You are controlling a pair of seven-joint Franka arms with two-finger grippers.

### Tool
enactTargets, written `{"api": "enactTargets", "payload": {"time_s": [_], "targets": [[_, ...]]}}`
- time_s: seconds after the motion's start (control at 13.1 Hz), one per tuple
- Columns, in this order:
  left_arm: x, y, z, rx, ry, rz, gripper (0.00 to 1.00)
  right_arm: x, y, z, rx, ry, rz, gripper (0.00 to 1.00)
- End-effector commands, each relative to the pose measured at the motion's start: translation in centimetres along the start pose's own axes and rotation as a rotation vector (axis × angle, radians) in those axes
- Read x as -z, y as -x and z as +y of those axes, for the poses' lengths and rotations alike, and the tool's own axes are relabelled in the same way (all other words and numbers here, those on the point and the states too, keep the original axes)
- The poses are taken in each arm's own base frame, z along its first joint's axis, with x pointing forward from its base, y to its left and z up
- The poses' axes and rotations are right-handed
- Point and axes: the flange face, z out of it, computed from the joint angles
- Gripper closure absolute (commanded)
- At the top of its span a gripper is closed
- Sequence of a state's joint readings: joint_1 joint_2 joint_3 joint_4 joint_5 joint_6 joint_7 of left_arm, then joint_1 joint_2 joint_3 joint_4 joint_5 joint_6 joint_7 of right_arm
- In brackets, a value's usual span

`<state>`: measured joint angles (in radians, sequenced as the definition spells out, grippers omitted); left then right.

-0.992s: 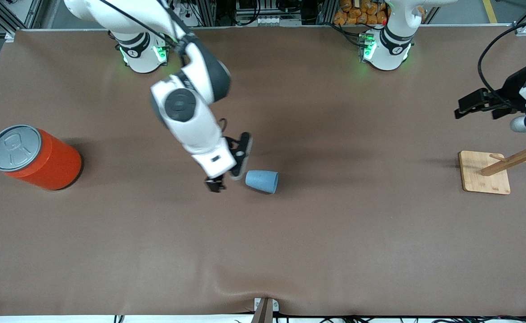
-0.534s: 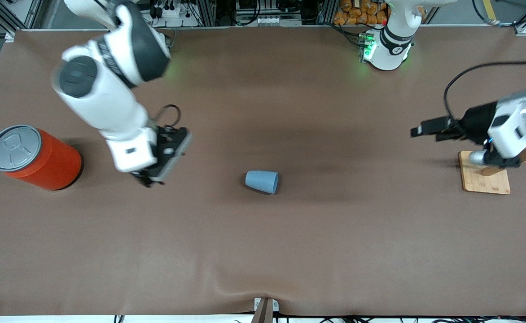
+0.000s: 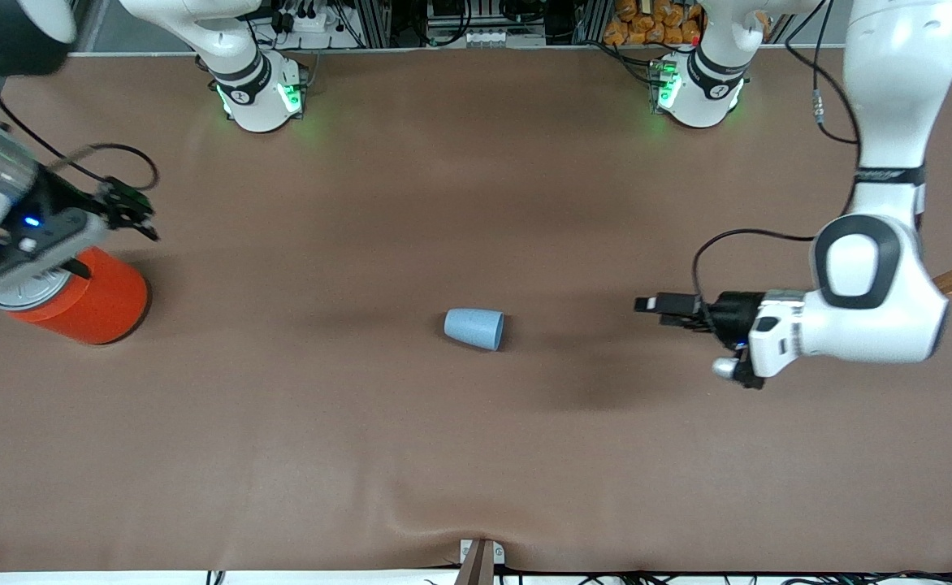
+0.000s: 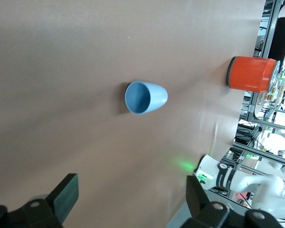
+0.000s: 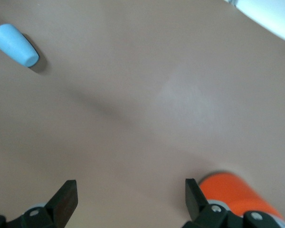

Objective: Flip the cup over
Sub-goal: 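Withdraw the right gripper while the left gripper reaches the lying cup, then close the left gripper on the rim of the lying cup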

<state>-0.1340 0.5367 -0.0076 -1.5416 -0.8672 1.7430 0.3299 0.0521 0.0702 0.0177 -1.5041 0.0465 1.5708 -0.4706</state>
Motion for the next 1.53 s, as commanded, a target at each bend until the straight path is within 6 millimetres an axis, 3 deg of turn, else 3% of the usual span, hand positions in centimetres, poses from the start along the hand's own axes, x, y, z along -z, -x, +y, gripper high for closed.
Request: {"api": "enactTargets", "payload": {"time_s": [0.0, 0.15, 0.31, 0.69, 0.84, 1.07, 1.22, 1.3, 1.45], "targets": [[-3.5, -1.9, 2.3, -0.061, 0.009, 0.053, 0.00, 2.8, 3.8, 0.2, -0.121, -0.009, -0.002, 0.00], [-9.3, -3.2, 1.3, -0.052, 0.105, 0.076, 0.00, 4.1, 6.1, 0.2, -0.350, -0.021, -0.041, 0.00], [-14.1, -3.6, 0.1, -0.074, 0.229, 0.079, 0.00, 3.8, 7.4, 1.6, -0.603, -0.037, -0.088, 0.00], [-18.6, -4.3, -0.2, -0.060, 0.276, 0.084, 0.00, 5.7, 7.2, 1.8, -0.645, -0.020, -0.046, 0.00], [-19.9, -4.6, 0.1, -0.059, 0.267, 0.102, 0.00, 5.3, 6.9, 1.8, -0.635, -0.019, -0.056, 0.00], [-22.3, -4.2, -0.1, -0.042, 0.279, 0.085, 0.00, 4.3, 7.5, 3.8, -0.655, -0.027, -0.076, 0.00], [-24.1, -4.0, -0.9, -0.015, 0.291, 0.074, 0.00, 4.0, 7.3, 3.5, -0.637, -0.023, -0.090, 0.00], [-24.7, -3.8, -0.4, -0.016, 0.289, 0.072, 0.00, 3.8, 7.6, 3.2, -0.638, -0.032, -0.125, 0.00], [-25.0, -3.8, -0.5, -0.015, 0.282, 0.076, 0.00, 3.6, 8.1, 2.5, -0.640, -0.051, -0.180, 0.00]]}}
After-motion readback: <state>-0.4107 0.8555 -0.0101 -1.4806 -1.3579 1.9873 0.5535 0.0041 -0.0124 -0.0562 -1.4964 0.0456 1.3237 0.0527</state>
